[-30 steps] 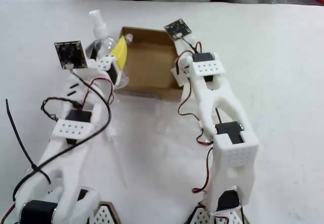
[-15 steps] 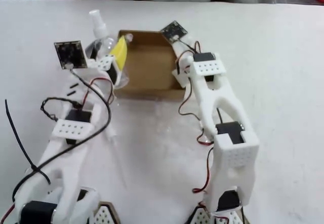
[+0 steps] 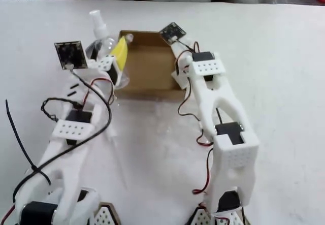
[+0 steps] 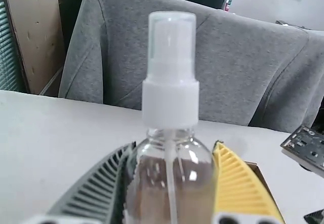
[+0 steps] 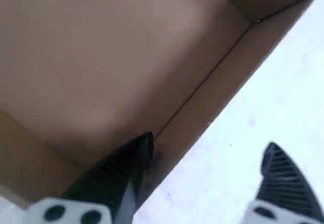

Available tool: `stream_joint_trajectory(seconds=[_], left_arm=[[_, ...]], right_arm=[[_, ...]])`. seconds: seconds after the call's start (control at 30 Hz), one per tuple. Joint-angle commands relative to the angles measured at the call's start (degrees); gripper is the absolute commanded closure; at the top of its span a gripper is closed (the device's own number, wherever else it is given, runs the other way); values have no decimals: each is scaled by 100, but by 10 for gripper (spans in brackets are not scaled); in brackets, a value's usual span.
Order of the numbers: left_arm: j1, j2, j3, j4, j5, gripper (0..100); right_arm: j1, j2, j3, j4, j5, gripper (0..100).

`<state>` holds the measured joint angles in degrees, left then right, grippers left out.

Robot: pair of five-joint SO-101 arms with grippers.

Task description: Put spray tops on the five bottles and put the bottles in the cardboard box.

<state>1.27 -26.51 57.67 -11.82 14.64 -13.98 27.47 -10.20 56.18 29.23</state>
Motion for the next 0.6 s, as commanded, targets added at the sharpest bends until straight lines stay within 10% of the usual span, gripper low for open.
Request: stream_joint_trajectory(seconds=[0.0,0.57], left_arm=[[-13,-84,-35,-193,35,913],[-66,1842,-1697,-1284,18,912]], right_arm=[[-84,-154,-765,558,-615,615],[716,-145,-2004,3591,-1626,615]])
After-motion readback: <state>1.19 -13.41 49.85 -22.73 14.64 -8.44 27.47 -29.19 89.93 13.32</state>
